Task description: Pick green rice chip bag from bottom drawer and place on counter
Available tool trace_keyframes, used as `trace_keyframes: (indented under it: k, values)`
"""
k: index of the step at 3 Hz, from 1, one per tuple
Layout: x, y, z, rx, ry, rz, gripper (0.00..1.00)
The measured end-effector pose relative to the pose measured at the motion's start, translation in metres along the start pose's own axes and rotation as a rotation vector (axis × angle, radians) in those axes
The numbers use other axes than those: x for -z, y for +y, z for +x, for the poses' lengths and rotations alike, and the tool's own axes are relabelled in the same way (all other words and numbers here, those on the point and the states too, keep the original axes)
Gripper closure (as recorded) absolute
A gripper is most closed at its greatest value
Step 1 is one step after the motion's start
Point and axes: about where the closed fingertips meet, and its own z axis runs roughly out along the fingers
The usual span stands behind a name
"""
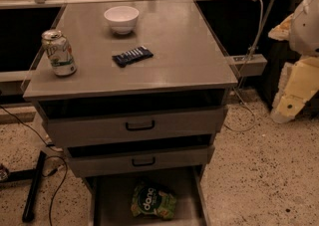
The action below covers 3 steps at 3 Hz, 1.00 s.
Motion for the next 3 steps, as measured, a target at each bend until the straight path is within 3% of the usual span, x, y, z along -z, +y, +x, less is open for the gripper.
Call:
trace_keyframes:
  k: [2,3]
  values:
    - [-0.014,0.008,0.003,0.005,-0.021,-0.011,0.00]
    - [-0.051,0.027,0.004,0.017,-0.036,-0.054,0.00]
